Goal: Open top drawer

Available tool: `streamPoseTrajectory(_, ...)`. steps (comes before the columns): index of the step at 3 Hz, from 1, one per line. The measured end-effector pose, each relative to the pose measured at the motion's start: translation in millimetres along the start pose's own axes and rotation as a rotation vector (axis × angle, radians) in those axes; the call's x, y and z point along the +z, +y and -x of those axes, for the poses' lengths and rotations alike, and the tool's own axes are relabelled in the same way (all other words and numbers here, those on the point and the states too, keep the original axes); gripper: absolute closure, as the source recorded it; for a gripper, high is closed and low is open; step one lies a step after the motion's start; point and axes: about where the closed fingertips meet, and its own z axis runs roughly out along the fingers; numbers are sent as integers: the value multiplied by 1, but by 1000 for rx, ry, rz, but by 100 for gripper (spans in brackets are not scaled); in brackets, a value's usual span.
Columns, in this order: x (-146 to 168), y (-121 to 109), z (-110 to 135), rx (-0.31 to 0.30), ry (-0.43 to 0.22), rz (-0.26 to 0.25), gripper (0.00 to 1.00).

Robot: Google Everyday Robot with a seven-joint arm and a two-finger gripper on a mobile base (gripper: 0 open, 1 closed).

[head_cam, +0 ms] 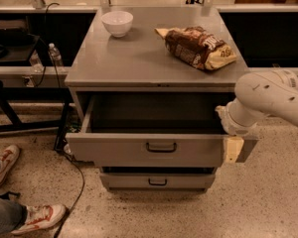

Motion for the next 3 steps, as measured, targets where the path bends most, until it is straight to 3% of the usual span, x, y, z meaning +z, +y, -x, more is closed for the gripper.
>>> streamPoseTrajectory(2, 14, 14, -2, 12, 28, 43, 0)
streamPoseTrajectory(3, 17, 27, -2, 31, 16, 60, 18)
